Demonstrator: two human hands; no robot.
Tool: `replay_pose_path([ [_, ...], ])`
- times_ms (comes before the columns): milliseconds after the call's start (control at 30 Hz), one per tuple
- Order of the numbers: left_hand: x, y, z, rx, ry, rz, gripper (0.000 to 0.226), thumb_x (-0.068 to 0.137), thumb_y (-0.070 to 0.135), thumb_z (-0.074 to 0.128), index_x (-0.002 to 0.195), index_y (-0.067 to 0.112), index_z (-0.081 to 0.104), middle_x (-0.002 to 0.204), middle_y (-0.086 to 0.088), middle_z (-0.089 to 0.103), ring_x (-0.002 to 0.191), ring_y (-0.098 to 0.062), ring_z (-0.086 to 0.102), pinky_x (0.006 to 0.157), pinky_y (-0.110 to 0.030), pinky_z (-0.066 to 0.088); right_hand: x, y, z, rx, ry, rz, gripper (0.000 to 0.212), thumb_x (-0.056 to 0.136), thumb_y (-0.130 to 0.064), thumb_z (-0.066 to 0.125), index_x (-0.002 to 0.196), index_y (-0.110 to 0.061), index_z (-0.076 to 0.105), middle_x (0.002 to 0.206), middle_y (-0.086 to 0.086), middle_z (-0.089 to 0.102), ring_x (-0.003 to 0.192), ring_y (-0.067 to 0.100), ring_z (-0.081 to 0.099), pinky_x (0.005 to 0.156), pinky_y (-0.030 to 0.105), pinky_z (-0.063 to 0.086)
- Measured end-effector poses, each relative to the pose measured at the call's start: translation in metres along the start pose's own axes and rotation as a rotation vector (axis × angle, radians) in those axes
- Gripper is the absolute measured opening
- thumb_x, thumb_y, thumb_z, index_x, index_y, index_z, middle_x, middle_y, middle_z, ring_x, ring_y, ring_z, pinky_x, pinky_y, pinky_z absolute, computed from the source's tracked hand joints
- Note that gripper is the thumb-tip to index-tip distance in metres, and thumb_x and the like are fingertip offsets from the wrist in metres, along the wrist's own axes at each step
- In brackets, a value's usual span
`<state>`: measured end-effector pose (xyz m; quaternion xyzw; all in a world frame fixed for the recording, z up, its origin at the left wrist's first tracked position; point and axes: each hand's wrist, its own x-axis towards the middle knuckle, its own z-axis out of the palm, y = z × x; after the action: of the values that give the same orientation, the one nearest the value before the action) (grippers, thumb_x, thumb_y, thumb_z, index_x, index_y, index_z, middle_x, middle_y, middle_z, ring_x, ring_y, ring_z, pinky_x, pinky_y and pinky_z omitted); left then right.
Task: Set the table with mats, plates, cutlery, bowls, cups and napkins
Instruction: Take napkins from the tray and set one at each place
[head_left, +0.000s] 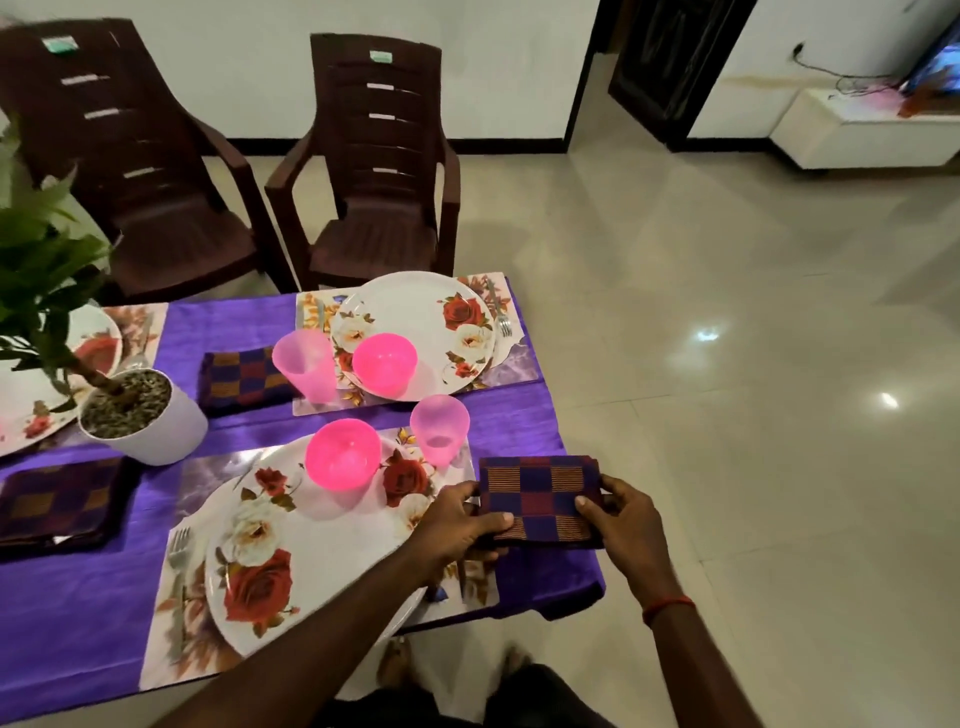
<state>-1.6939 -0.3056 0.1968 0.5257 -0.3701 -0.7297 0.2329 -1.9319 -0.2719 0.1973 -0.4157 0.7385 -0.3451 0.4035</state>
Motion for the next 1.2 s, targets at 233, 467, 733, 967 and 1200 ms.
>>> replay_pose_path([
  [233, 0.032, 0.012, 0.011, 0.188, 0.133, 0.123, 0.084, 0.076, 0.008, 0.088, 0.139, 0.037, 0.041, 0.104, -0.004, 0.074, 0.097, -0.021, 0.073, 0.078, -0.036, 0.062, 0.054, 0.003, -0.012, -0.045, -0.079, -0.017, 0.045, 0.088, -0.016, 0.076, 0.130, -0.012, 0.061, 0.104, 0.001, 0.072, 0.091, 0.012, 0.069, 0.074, 0.025, 0.060],
  [467, 0.060, 0.018, 0.033, 0.552, 0.307, 0.279, 0.080, 0.082, 0.012, 0.081, 0.149, 0.033, 0.042, 0.129, 0.006, 0.063, 0.116, -0.011, 0.063, 0.096, -0.021, 0.048, 0.119, 0.005, -0.016, -0.001, -0.271, 0.011, 0.034, 0.088, -0.009, 0.075, 0.120, -0.010, 0.066, 0.099, 0.001, 0.075, 0.089, 0.016, 0.073, 0.080, 0.040, 0.062],
  [733, 0.092, 0.009, 0.052, 0.665, 0.477, 0.138, 0.085, 0.080, 0.044, 0.077, 0.153, 0.024, 0.040, 0.153, -0.005, 0.034, 0.139, -0.024, 0.041, 0.116, -0.039, 0.039, 0.159, -0.001, 0.016, -0.103, -0.337, -0.134, 0.031, 0.085, -0.008, 0.076, 0.111, -0.024, 0.070, 0.091, -0.009, 0.074, 0.086, 0.011, 0.072, 0.078, 0.024, 0.059],
  [967, 0.117, 0.014, 0.055, 0.645, 0.496, 0.072, 0.094, 0.067, 0.073, 0.059, 0.150, 0.032, 0.043, 0.159, -0.007, 0.023, 0.145, -0.026, 0.036, 0.117, -0.044, 0.037, 0.174, -0.007, 0.024, -0.215, -0.357, -0.284, 0.054, 0.083, -0.004, 0.076, 0.130, -0.022, 0.056, 0.103, -0.006, 0.069, 0.087, 0.008, 0.067, 0.079, 0.021, 0.059],
  [1200, 0.120, 0.013, 0.046, 0.620, 0.465, 0.098, 0.092, 0.074, 0.068, 0.063, 0.153, 0.028, 0.040, 0.160, 0.010, 0.019, 0.144, -0.019, 0.037, 0.116, -0.044, 0.040, 0.180, -0.001, 0.026, -0.357, -0.399, -0.348, 0.059, 0.087, -0.017, 0.075, 0.140, -0.019, 0.049, 0.120, 0.002, 0.065, 0.105, 0.018, 0.063, 0.092, 0.032, 0.055],
])
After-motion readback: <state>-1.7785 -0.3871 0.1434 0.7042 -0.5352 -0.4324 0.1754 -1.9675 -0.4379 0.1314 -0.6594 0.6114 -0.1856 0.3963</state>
